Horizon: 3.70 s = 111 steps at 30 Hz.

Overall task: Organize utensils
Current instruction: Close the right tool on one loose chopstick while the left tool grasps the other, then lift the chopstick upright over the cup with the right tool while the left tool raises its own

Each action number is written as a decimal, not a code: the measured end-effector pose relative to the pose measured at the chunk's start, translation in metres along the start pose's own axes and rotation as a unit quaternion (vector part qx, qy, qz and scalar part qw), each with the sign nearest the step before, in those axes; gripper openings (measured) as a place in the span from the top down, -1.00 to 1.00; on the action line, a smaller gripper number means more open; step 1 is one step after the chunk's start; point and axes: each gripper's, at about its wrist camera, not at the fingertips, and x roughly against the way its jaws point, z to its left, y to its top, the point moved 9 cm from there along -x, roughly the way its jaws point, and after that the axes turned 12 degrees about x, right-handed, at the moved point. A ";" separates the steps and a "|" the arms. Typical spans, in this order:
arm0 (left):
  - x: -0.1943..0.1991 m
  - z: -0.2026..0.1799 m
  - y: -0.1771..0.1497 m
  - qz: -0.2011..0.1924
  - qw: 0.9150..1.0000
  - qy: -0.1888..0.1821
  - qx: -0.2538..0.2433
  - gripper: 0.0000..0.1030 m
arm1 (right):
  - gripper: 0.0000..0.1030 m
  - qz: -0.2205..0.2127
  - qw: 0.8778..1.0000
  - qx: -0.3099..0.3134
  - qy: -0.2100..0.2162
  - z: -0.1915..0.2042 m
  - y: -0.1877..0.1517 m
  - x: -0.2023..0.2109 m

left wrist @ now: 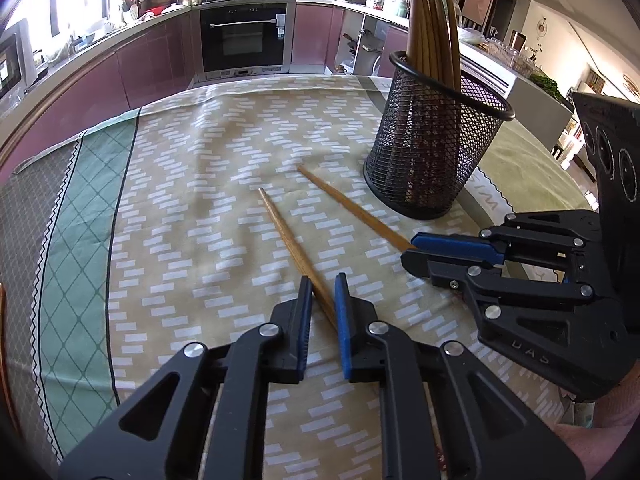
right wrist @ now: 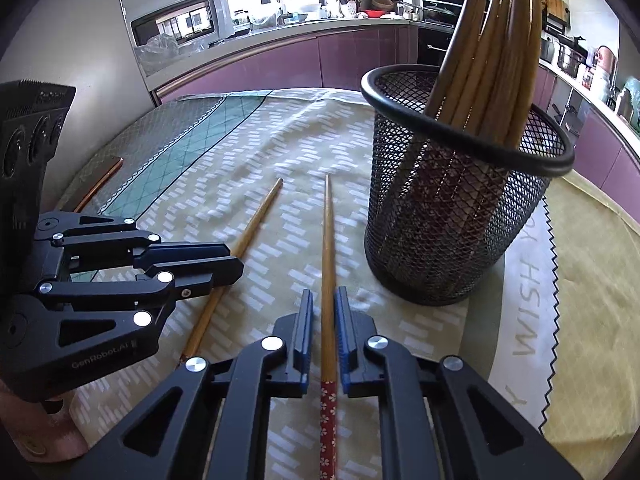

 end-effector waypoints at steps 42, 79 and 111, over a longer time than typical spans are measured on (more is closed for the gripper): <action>0.056 -0.015 0.015 -0.041 0.996 -0.080 0.010 0.86 | 0.89 -0.119 0.991 -0.030 0.056 -0.003 0.005 0.083; 0.118 -0.043 0.052 -0.106 0.977 -0.183 0.012 0.86 | 0.89 -0.212 0.976 -0.054 0.014 -0.037 0.032 0.153; 0.137 -0.064 0.093 -0.153 0.970 -0.188 -0.012 0.86 | 0.89 -0.243 0.969 -0.050 -0.015 -0.060 0.060 0.172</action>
